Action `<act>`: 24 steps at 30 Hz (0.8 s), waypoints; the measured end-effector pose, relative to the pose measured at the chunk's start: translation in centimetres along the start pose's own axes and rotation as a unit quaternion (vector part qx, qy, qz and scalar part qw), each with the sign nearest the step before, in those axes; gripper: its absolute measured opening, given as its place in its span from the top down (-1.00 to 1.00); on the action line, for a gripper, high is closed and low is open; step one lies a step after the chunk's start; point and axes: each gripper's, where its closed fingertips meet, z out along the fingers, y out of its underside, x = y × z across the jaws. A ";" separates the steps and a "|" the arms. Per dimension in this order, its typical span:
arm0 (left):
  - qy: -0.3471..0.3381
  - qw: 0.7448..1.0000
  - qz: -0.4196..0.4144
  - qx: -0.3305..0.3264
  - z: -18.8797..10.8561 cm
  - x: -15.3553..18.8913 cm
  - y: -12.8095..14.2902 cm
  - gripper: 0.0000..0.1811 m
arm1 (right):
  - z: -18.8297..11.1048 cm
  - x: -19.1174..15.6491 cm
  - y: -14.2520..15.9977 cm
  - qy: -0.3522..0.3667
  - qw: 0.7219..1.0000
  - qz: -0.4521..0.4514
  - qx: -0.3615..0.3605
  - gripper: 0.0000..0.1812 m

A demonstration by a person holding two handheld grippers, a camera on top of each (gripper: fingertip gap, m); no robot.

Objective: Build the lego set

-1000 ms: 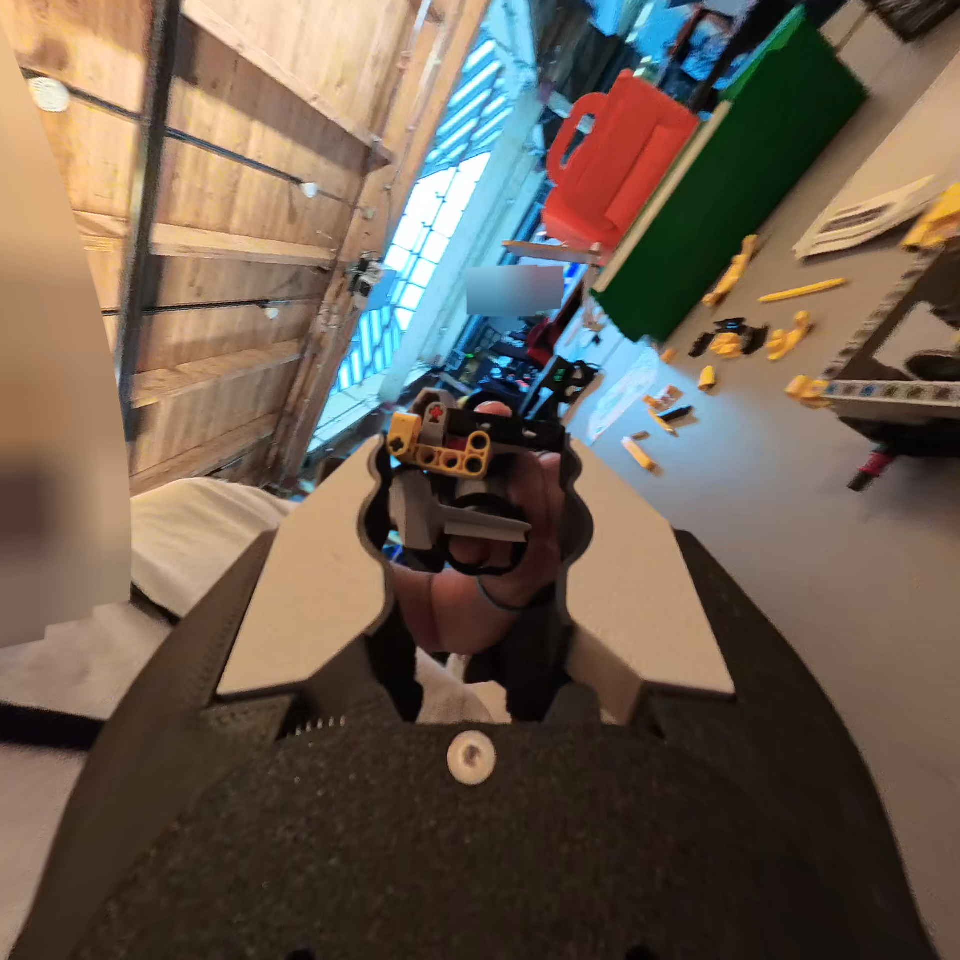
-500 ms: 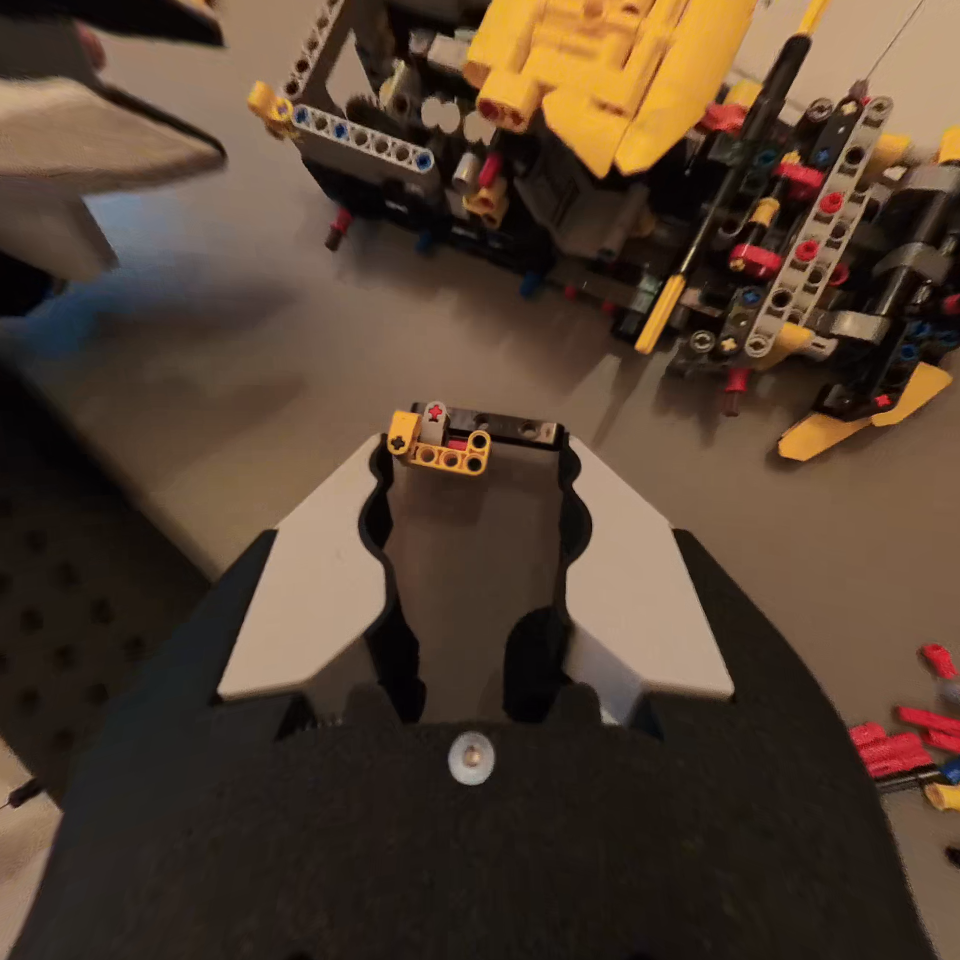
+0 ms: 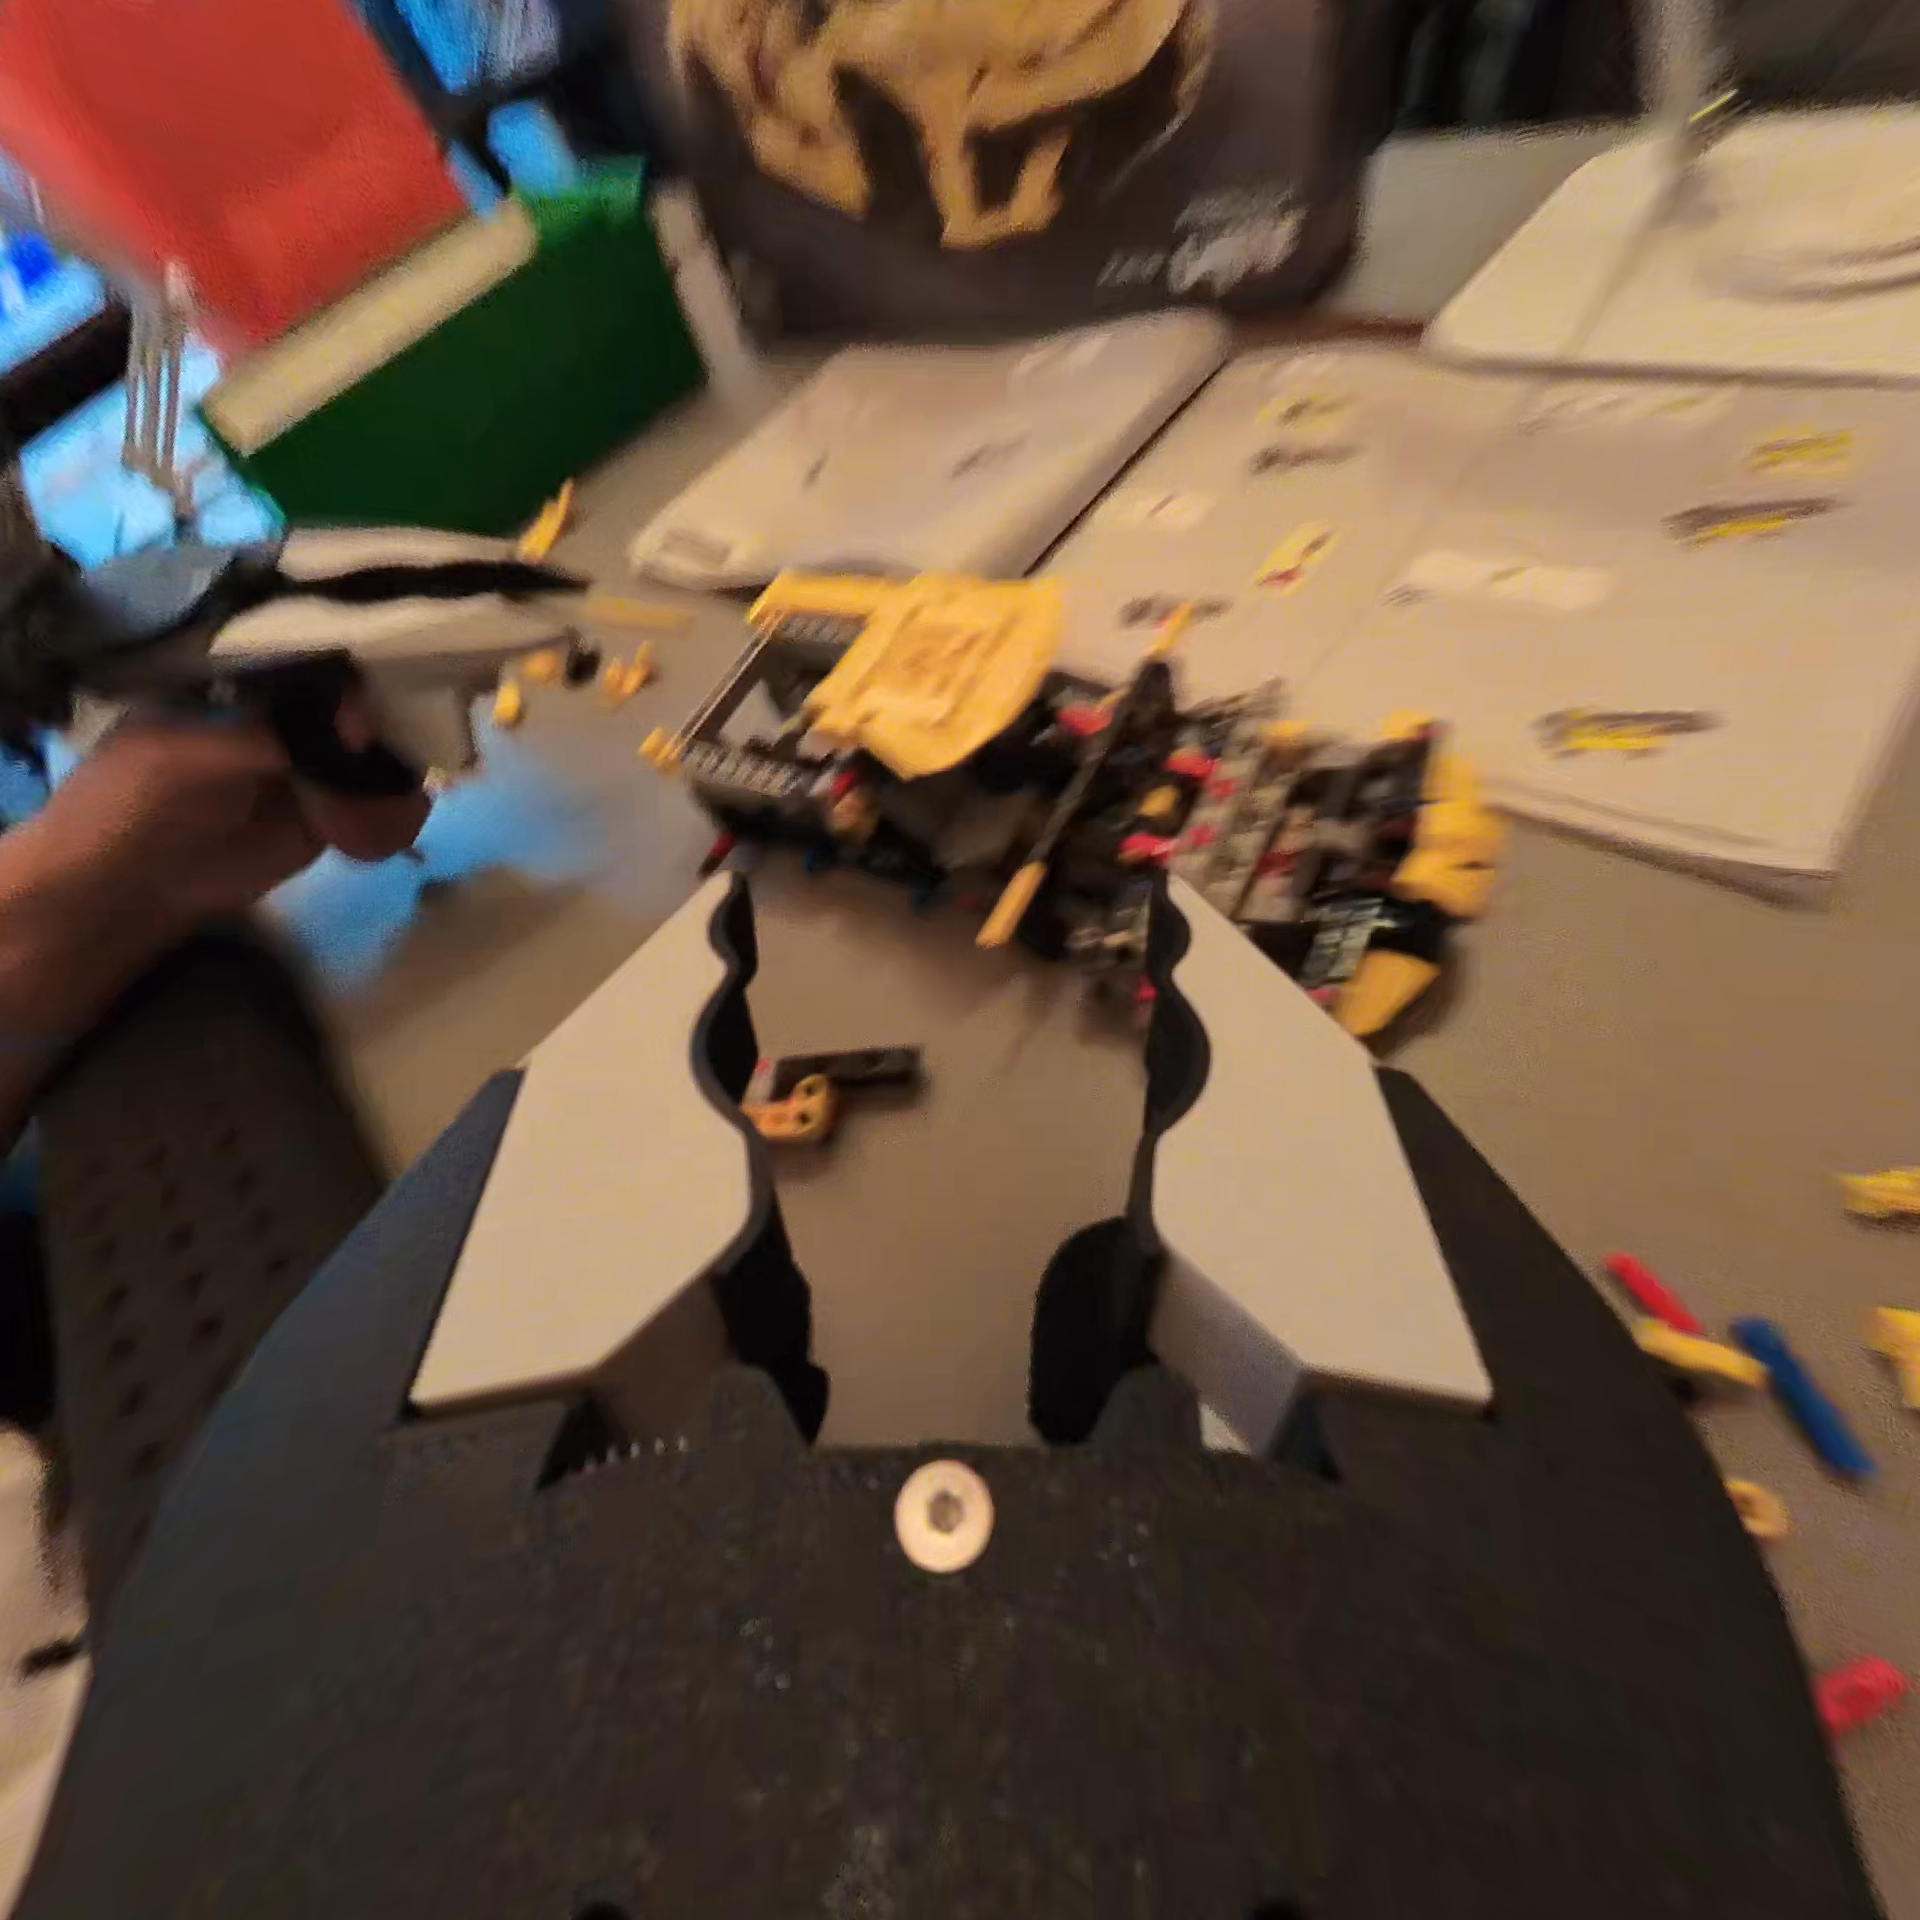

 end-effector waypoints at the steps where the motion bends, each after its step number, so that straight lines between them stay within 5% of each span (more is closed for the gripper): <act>1: -0.005 1.000 -0.007 0.004 -0.2 -0.6 -0.1 0.62 | -0.4 1.7 -0.6 0.015 0.999 0.011 0.029 0.19; 5: -0.013 0.999 -0.048 0.008 -0.5 -1.8 -0.1 0.62 | -1.9 6.2 -0.2 0.096 0.991 0.043 0.080 0.23; 16: 0.015 0.999 -0.037 -0.004 0.3 0.2 0.2 0.62 | -2.1 7.9 1.4 0.144 0.989 0.017 0.032 0.29; 20: 0.042 0.998 -0.043 0.008 1.2 0.6 -3.3 0.62 | -2.2 11.8 -0.8 0.164 0.985 0.055 -0.026 0.29; 24: 0.083 0.991 0.056 -0.087 5.8 3.2 -7.1 0.62 | -0.1 16.1 -1.4 0.166 0.964 0.139 -0.154 0.40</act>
